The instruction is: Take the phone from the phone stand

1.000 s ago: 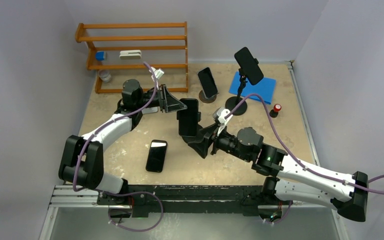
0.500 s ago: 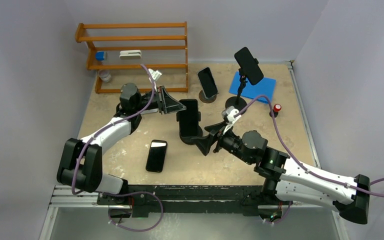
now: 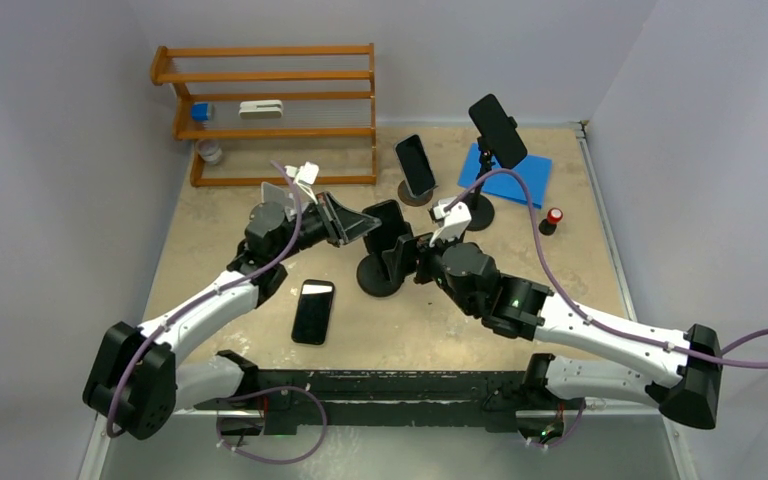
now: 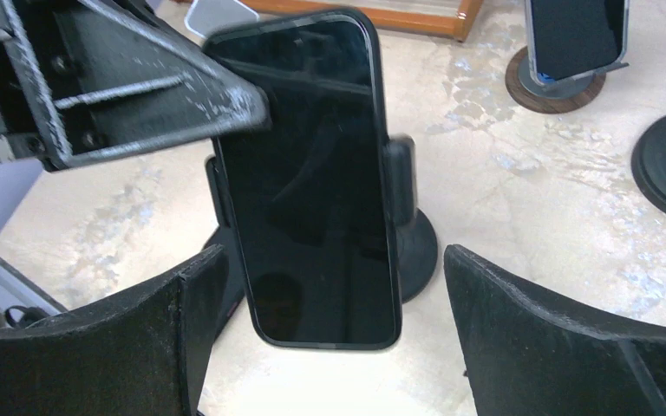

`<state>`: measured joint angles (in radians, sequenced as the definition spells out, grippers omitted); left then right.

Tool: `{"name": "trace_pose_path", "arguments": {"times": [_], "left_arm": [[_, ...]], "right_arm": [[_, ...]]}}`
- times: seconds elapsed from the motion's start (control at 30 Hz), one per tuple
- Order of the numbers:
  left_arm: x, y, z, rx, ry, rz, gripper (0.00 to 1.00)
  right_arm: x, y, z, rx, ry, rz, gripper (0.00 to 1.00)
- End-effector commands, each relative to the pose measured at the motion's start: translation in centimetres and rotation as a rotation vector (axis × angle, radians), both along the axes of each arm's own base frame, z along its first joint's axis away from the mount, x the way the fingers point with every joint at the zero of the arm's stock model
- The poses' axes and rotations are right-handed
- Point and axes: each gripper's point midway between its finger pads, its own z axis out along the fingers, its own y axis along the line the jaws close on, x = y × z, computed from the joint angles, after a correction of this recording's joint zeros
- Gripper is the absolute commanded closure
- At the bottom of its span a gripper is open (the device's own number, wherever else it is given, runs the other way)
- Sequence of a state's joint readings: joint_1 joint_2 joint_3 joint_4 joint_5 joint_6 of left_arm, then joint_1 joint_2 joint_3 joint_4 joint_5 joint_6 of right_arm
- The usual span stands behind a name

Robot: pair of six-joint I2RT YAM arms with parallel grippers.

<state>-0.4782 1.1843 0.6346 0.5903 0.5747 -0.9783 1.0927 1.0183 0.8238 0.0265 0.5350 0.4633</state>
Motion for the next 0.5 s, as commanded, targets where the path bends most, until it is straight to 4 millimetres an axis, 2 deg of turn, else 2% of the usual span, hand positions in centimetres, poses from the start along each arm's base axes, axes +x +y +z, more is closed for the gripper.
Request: {"name": "trace_pose_path", "arguments": {"times": [0.0,0.17,0.47], "left_arm": [[2.0,1.6,-0.2,-0.012,0.077,0.197,1.00],[2.4,2.2,-0.9,0.007,0.130,0.259,1.00],[2.4,2.5,-0.8,0.043,0.151,0.291,1.00]], "right_arm": [[0.5,-0.5,2.0,-0.015,-0.026,-0.041,0.05],[-0.1,0.9,0.8,-0.062,-0.013,0.006,0.04],[0.7,2.3,1.0,-0.116,-0.023,0.006,0.04]]}}
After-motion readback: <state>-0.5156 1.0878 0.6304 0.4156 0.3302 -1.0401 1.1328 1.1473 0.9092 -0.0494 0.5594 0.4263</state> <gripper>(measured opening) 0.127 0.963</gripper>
